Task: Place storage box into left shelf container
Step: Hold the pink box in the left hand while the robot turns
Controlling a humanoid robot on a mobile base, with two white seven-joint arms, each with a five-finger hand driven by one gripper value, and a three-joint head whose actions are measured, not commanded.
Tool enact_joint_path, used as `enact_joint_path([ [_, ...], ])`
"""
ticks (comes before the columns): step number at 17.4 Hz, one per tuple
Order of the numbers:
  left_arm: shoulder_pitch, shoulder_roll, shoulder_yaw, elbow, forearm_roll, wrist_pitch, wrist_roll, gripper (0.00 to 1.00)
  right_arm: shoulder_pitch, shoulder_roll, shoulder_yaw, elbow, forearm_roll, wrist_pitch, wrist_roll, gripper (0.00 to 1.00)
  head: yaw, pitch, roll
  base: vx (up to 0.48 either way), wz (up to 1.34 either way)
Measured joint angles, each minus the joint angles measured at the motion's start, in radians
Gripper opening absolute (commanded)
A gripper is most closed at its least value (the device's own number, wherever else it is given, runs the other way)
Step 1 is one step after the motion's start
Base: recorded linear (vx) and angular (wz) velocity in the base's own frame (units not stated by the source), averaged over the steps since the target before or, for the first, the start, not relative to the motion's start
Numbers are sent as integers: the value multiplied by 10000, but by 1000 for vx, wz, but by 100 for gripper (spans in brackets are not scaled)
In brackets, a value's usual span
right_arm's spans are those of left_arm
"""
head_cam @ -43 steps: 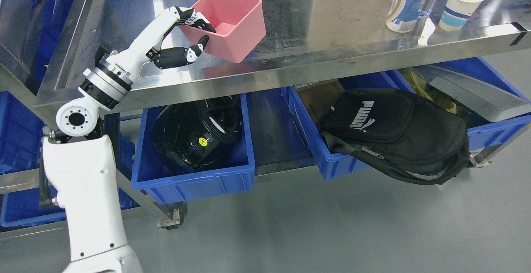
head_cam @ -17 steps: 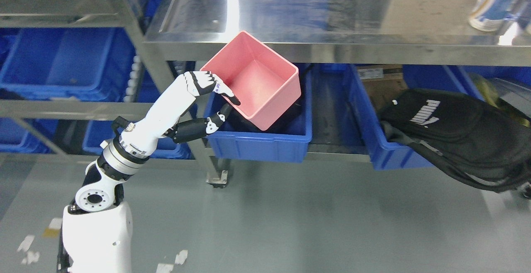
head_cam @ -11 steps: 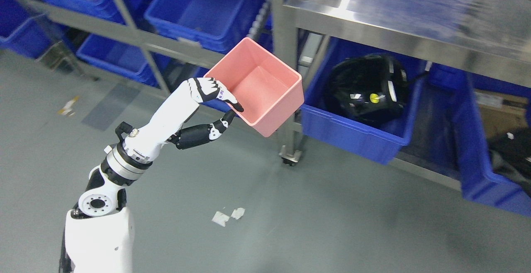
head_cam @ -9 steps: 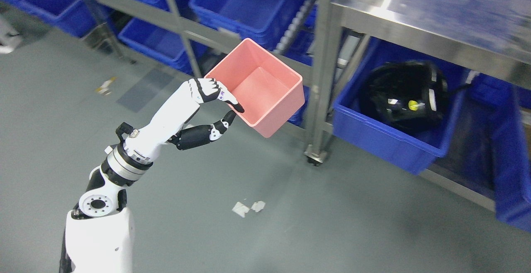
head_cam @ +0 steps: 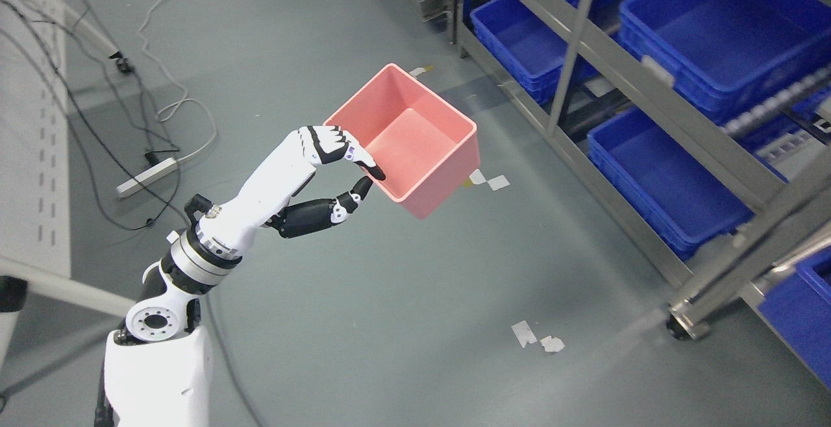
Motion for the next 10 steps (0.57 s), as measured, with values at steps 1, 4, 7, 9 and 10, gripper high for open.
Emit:
enact_joint_path([
  [1,3,0,-7,-2,4,0,0,1,-1,0,0,0,0,0,6,100,0,2,0,82,656],
  [4,7,-2,-16,-11,28,0,0,1,0,0,0,0,0,0,18,100,0,2,0,139,527],
  [7,8,-2,-24,-17,48,-1,0,1,0,0,0,0,0,0,21,100,0,2,0,161,436],
  [9,9,-2,-29,-19,57,-1,0,1,0,0,0,0,0,0,21,100,0,2,0,195,357],
  [10,10,-2,-30,-20,60,-1,0,1,0,0,0,0,0,0,21,100,0,2,0,207,310],
])
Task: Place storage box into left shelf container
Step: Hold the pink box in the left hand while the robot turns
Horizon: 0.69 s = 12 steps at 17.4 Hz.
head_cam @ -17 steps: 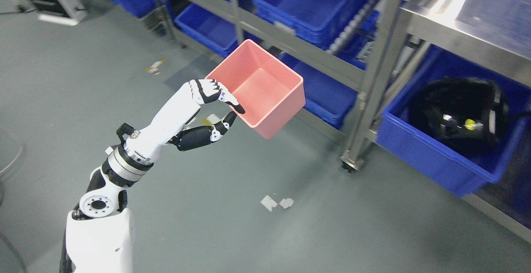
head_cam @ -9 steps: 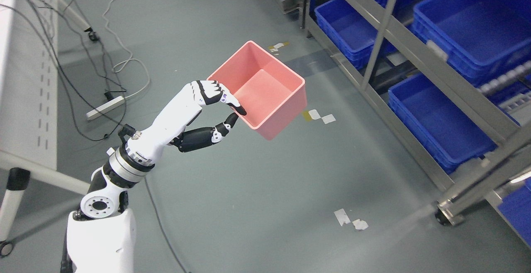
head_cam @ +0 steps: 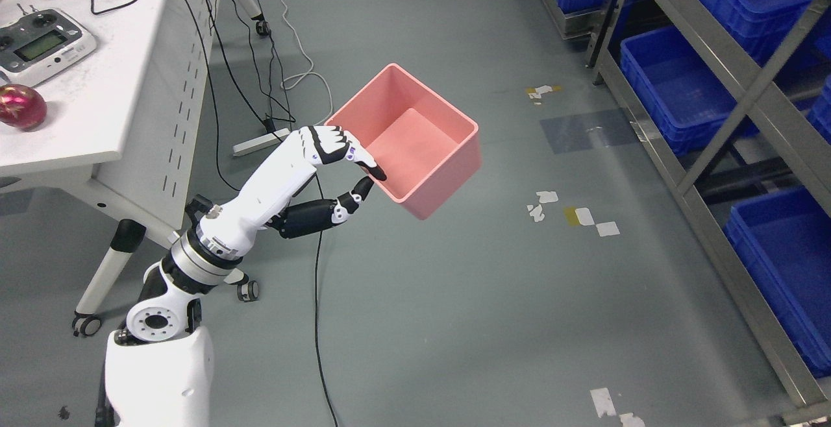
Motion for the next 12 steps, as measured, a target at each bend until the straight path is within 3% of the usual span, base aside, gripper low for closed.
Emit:
enact_joint_path([
  [12,1,0,-8,-2,42,0,0,1,0,0,0,0,0,0,6,100,0,0,0,312,76],
])
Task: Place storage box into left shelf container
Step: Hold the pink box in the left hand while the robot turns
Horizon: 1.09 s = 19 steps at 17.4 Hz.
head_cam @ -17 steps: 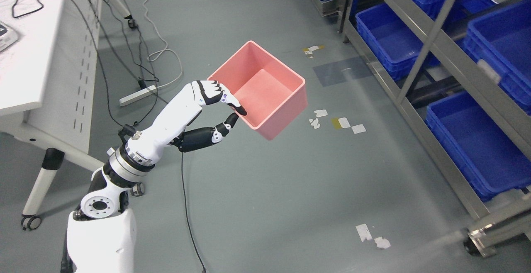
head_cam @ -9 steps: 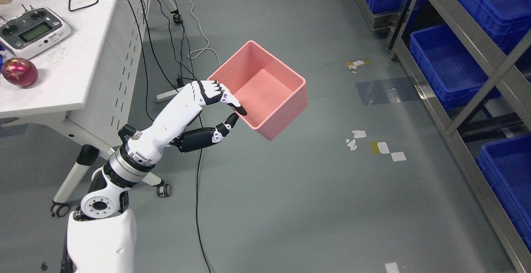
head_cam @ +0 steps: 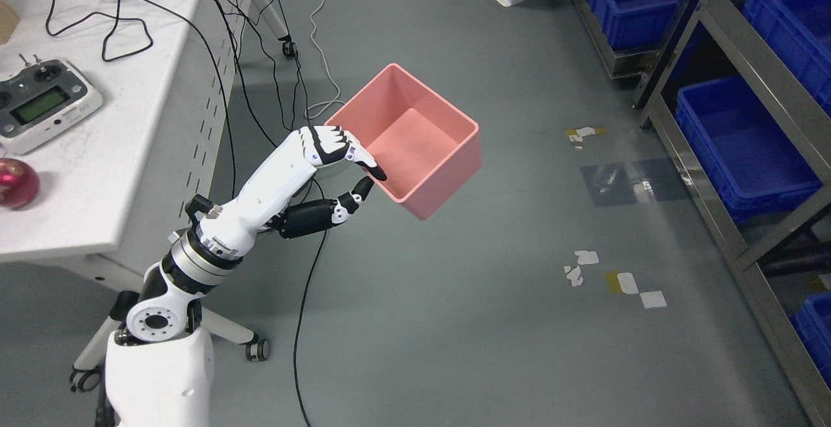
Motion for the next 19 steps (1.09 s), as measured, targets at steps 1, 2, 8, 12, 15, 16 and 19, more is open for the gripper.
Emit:
enact_joint_path([
  [1,0,0,-1,0,7,0,0,1,0,0,0,0,0,0,2,100,0,0,0,351,-55],
  [2,0,0,-2,0,16,0,0,1,-1,0,0,0,0,0,3,100,0,0,0,351,-55],
  [8,0,0,-3,6,56,0,0,1,0,0,0,0,0,0,3,100,0,0,0,358,-76],
  [12,0,0,-4,12,95,0,0,1,0,0,0,0,0,0,5,100,0,1,0,351,-42],
  [15,0,0,-5,16,113,0,0,2,2,0,0,0,0,0,4,100,0,1,0,286,7],
  [16,0,0,-7,16,120,0,0,2,1,0,0,0,0,0,5,100,0,1,0,292,36],
  [19,0,0,-12,17,149,0,0,1,2,0,0,0,0,0,5,100,0,1,0,321,58],
])
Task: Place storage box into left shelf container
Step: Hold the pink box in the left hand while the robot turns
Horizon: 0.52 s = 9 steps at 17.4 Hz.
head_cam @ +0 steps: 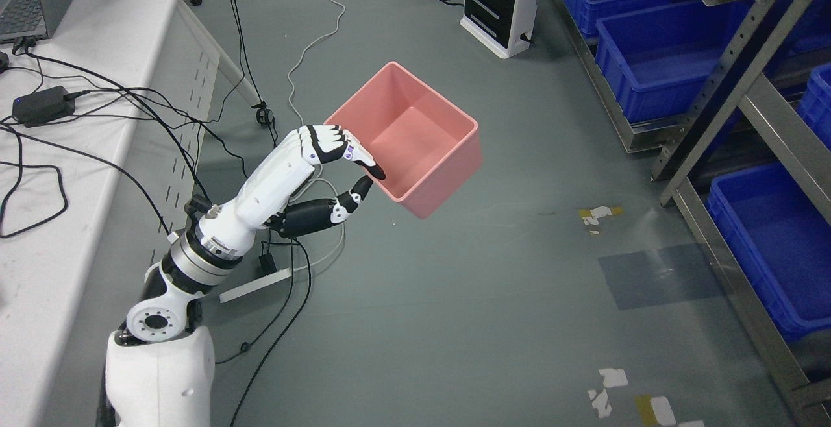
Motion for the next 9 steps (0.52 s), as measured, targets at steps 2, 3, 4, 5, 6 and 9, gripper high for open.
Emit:
enact_joint_path([
  [2,0,0,-7,0,17,0,0,2,0,0,0,0,0,0,0,100,0,0,0,305,69],
  [3,1,0,-17,0,24,0,0,2,-1,0,0,0,0,0,0,100,0,0,0,306,87],
  [4,1,0,-25,1,31,0,0,2,-1,0,0,0,0,0,0,100,0,0,0,317,139],
  [5,1,0,-41,1,37,0,0,1,-1,0,0,0,0,0,0,100,0,0,0,317,139],
  [6,1,0,-56,2,43,0,0,1,-1,0,0,0,0,0,0,100,0,0,0,266,150],
  [9,1,0,-108,2,61,0,0,2,-1,0,0,0,0,0,0,100,0,0,0,262,153],
])
